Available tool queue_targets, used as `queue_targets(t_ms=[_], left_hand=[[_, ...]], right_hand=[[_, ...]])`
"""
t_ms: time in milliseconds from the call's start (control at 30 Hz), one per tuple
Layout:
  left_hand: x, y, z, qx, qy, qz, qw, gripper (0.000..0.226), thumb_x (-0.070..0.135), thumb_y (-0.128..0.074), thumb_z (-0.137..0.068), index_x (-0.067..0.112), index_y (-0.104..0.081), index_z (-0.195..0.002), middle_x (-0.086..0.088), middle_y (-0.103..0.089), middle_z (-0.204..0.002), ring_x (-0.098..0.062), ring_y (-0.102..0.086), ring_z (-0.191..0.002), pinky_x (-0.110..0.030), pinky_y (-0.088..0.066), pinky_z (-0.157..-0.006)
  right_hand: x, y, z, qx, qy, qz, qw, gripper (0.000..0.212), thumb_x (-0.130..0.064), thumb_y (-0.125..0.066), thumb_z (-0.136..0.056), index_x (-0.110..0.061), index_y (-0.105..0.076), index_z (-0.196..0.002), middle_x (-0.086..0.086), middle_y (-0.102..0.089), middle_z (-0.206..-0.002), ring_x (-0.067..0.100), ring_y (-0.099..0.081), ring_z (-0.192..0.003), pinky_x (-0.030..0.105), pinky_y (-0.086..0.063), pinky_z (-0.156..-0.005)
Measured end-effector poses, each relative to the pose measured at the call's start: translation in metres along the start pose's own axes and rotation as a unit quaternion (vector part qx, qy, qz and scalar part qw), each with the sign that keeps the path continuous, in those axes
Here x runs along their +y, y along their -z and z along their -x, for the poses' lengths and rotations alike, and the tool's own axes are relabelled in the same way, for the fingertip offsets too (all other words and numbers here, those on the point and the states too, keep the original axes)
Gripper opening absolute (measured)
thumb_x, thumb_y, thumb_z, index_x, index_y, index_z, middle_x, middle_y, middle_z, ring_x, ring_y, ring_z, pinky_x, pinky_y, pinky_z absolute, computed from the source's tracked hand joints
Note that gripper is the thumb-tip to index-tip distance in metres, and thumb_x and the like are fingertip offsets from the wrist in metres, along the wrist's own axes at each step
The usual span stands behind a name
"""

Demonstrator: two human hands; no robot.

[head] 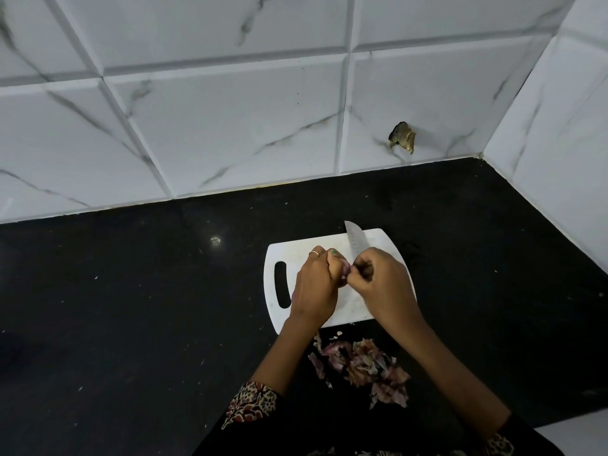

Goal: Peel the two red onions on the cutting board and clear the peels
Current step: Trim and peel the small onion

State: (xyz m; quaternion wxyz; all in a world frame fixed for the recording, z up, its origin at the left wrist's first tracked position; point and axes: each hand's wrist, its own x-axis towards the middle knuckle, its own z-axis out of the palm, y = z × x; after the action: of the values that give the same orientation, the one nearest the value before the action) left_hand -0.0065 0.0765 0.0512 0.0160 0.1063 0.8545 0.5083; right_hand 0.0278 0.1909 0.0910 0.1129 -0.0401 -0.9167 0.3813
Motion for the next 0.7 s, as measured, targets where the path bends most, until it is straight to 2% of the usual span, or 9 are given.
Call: queue_targets(t_ms=[67,133,200,233,300,433,533,600,700], left_hand=[[0.005,0.003,-0.001,-0.007,0.002,0.056,0.998,0.043,0.03,-0.028,-0.082,0.003,-0.061,-0.075,0.011,-0.06,-0.077,-0.008,-0.057,-0.075,-0.025,-0.047,-0.07],[0.005,0.003,0.0,-0.019,-0.014,0.08,0.997,0.054,0.039,-0.023,-0.083,0.002,-0.063,-0.077,0.008,-0.063,-0.081,-0.008,-0.058,-0.079,-0.024,-0.047,-0.075],[0.002,0.002,-0.001,-0.031,0.001,0.094,0.995,0.052,0.038,-0.022,-0.091,0.009,-0.064,-0.082,-0.001,-0.066,-0.088,-0.013,-0.061,-0.083,-0.023,-0.048,-0.068],[0.002,0.002,-0.001,-0.034,0.02,0.105,0.994,0.049,0.035,-0.022,-0.097,0.013,-0.064,-0.083,-0.005,-0.066,-0.09,-0.015,-0.062,-0.081,-0.022,-0.047,-0.059],[0.004,0.001,-0.001,-0.038,0.047,0.128,0.99,0.046,0.025,-0.022,-0.104,0.011,-0.061,-0.086,-0.009,-0.064,-0.083,-0.013,-0.061,-0.067,-0.018,-0.043,-0.048],[0.012,0.001,0.001,-0.045,0.048,0.176,0.982,0.028,0.01,-0.028,-0.103,0.0,-0.051,-0.092,-0.002,-0.055,-0.072,-0.002,-0.05,-0.054,-0.011,-0.037,-0.048],[0.011,0.001,0.001,-0.043,0.047,0.191,0.98,0.029,0.012,-0.03,-0.104,-0.003,-0.049,-0.088,-0.002,-0.052,-0.071,-0.001,-0.05,-0.056,-0.013,-0.04,-0.054],[0.009,0.001,0.0,-0.045,0.044,0.19,0.98,0.035,0.017,-0.03,-0.105,-0.008,-0.05,-0.09,-0.004,-0.054,-0.074,-0.002,-0.053,-0.063,-0.014,-0.044,-0.058],[0.005,0.001,0.0,-0.047,0.022,0.191,0.98,0.045,0.023,-0.029,-0.104,-0.011,-0.051,-0.086,-0.013,-0.056,-0.076,-0.013,-0.055,-0.072,-0.018,-0.048,-0.067]], right_hand=[[0.006,0.006,-0.006,0.011,-0.043,-0.036,0.998,0.01,-0.01,-0.061,-0.083,-0.003,-0.059,-0.078,0.007,-0.061,-0.071,0.021,-0.058,-0.067,0.034,-0.047,-0.061],[0.012,0.013,-0.012,0.019,-0.088,-0.087,0.992,0.008,-0.01,-0.061,-0.086,-0.004,-0.059,-0.081,0.006,-0.064,-0.072,0.017,-0.064,-0.067,0.025,-0.051,-0.059],[0.014,0.02,-0.015,0.0,-0.117,-0.145,0.983,0.007,-0.011,-0.061,-0.088,-0.004,-0.06,-0.084,0.006,-0.066,-0.075,0.014,-0.067,-0.066,0.015,-0.052,-0.054],[0.013,0.022,-0.016,-0.017,-0.123,-0.17,0.978,0.006,-0.01,-0.061,-0.088,-0.004,-0.061,-0.086,0.006,-0.067,-0.077,0.013,-0.068,-0.065,0.015,-0.053,-0.055],[0.012,0.023,-0.015,-0.045,-0.116,-0.194,0.973,0.004,-0.009,-0.06,-0.088,-0.006,-0.063,-0.088,0.005,-0.068,-0.079,0.014,-0.069,-0.066,0.019,-0.055,-0.058],[0.009,0.017,-0.006,-0.063,-0.051,-0.134,0.988,0.016,-0.004,-0.057,-0.086,-0.011,-0.07,-0.093,-0.001,-0.071,-0.082,0.011,-0.068,-0.072,0.028,-0.058,-0.068],[0.007,0.015,-0.002,-0.059,-0.047,-0.141,0.987,0.01,-0.014,-0.066,-0.084,-0.014,-0.07,-0.093,-0.003,-0.072,-0.081,0.003,-0.067,-0.069,0.022,-0.056,-0.068],[0.006,0.016,-0.002,-0.065,-0.044,-0.142,0.987,0.014,-0.022,-0.073,-0.08,-0.014,-0.07,-0.091,-0.004,-0.072,-0.078,0.002,-0.067,-0.067,0.018,-0.055,-0.066],[0.006,0.018,-0.004,-0.082,-0.042,-0.135,0.987,0.016,-0.02,-0.077,-0.075,-0.011,-0.074,-0.088,-0.003,-0.073,-0.076,0.002,-0.068,-0.068,0.014,-0.053,-0.064]])
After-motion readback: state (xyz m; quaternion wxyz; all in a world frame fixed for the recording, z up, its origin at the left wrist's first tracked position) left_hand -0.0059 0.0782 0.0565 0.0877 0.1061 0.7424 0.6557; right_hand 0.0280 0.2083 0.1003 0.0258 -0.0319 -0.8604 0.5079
